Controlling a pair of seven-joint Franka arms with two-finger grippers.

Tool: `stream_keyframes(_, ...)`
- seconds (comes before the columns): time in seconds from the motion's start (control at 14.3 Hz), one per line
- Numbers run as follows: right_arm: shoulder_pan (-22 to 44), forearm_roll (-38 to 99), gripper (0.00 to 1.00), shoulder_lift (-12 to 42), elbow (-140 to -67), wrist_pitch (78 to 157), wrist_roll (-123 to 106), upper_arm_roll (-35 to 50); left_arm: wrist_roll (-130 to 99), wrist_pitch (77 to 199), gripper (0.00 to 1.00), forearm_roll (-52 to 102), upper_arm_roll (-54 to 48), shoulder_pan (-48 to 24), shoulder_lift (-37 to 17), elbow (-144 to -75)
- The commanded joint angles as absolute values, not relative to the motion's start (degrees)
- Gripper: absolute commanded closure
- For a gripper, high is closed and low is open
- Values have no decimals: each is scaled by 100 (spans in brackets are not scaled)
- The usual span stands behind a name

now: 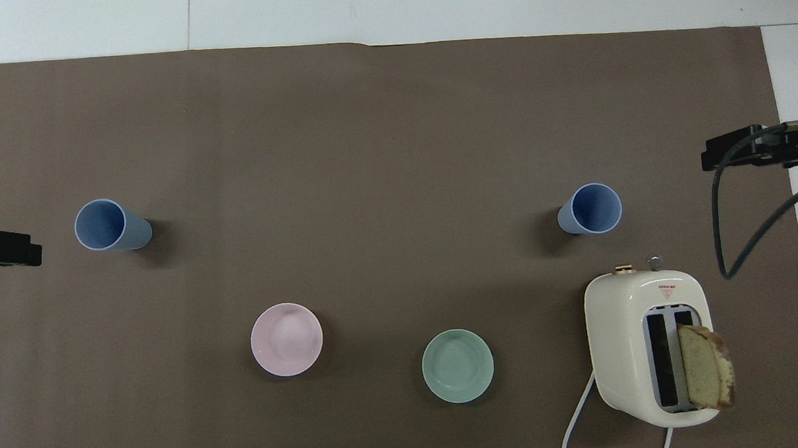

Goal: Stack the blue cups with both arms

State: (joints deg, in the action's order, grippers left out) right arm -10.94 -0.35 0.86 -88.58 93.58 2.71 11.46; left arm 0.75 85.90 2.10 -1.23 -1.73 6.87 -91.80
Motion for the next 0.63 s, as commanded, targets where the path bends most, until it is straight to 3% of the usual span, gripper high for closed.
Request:
stream_keyframes(0.0, -1160, -53, 0, 0, -8938, 9334, 176, 1178, 62, 8640, 0, 264, -149, -105, 782, -9255)
stream_keyframes(0.35, -1151, -53, 0, 0, -8938, 9334, 176, 1178, 79, 9621, 0, 264, -149, 237, 668, -9815)
stream_keyframes(0.56, -1160, -53, 0, 0, -8938, 9334, 176, 1178, 61, 10377, 0, 264, -149, 526, 318, -10326)
